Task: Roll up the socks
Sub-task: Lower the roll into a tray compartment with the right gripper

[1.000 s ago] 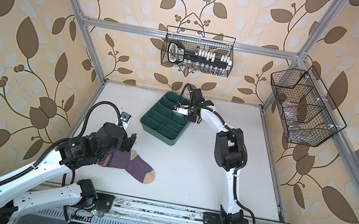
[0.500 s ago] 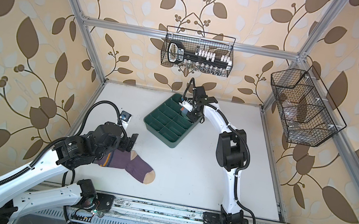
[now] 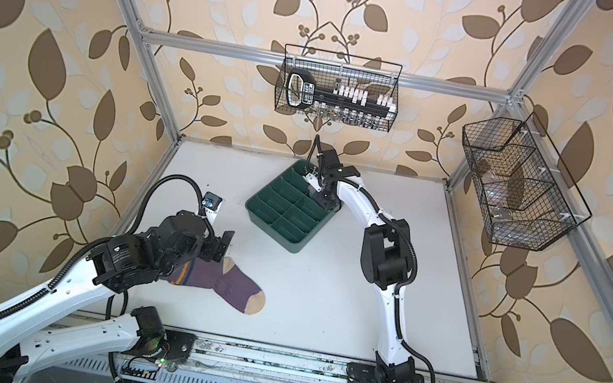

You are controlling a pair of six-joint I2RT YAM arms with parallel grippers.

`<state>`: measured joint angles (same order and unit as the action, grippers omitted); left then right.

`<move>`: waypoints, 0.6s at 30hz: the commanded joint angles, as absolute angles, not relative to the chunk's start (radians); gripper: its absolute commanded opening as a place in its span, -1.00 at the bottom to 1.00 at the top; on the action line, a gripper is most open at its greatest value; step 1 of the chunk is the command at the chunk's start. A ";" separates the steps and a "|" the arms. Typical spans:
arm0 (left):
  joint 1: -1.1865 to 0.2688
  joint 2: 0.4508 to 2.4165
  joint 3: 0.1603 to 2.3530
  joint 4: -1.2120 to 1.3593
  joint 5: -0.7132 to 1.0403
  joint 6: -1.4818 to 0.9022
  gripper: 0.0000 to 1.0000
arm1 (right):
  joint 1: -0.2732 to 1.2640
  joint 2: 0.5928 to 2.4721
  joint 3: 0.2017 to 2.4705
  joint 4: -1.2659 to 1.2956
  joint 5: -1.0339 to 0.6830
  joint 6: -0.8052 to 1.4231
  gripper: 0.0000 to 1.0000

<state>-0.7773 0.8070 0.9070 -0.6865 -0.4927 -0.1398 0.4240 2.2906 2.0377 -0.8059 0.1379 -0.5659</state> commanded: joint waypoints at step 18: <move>-0.768 0.846 0.903 -0.684 -0.464 -0.163 0.83 | 0.388 2.443 2.056 -0.983 -0.015 -0.836 -1.00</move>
<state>-0.7773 0.8394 0.9066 -0.6884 -0.4702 -0.1410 0.3973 2.3638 2.0613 -0.8925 0.0483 -0.7986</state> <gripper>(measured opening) 0.917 0.111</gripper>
